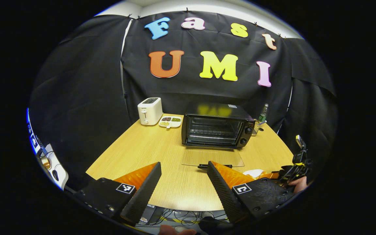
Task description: Open the electric oven with the left hand, put the food in, and close the electric oven.
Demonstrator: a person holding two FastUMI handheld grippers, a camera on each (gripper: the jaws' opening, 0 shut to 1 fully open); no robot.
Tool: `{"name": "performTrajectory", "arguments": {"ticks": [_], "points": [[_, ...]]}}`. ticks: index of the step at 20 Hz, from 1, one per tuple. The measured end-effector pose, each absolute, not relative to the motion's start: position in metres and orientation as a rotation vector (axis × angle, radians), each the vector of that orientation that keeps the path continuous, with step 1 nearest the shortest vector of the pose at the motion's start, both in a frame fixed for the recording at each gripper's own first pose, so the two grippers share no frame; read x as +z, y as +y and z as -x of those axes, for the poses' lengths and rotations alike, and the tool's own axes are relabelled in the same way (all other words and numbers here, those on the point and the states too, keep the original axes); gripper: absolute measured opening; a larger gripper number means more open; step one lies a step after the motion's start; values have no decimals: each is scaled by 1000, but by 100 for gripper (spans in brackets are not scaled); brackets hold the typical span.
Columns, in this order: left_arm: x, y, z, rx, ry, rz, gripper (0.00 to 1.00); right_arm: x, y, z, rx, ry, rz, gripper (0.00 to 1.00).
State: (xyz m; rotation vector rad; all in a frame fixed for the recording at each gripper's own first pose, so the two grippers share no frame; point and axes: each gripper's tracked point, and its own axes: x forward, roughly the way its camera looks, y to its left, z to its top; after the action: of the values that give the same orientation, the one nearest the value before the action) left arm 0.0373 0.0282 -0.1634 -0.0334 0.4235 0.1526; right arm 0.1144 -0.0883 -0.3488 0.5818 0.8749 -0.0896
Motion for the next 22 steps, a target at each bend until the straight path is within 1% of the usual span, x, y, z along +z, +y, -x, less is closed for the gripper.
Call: {"name": "performTrajectory", "arguments": {"ticks": [3, 4, 5, 9, 12, 16, 20, 22], "points": [[-160, 26, -38, 154, 408, 56, 93, -314, -75, -104, -40, 836, -614, 20], [-161, 25, -38, 155, 405, 63, 93, -303, -71, -102, -22, 825, -623, 24], [-162, 25, -38, 159, 404, 71, 93, -293, -64, -101, -2, 814, -634, 20], [-165, 26, -32, 169, 408, 91, 93, -265, -36, -120, 73, 774, -659, 19], [-162, 36, -26, 198, 389, 61, 93, -250, -13, -154, 116, 736, -659, 19], [-159, 52, -19, 276, 392, 85, 93, -240, 21, -219, 150, 681, -670, 19], [-157, 64, -14, 362, 425, 108, 93, -253, 47, -284, 139, 648, -732, 19], [-158, 69, -11, 403, 443, 111, 93, -266, 57, -312, 112, 630, -800, 19]]}}
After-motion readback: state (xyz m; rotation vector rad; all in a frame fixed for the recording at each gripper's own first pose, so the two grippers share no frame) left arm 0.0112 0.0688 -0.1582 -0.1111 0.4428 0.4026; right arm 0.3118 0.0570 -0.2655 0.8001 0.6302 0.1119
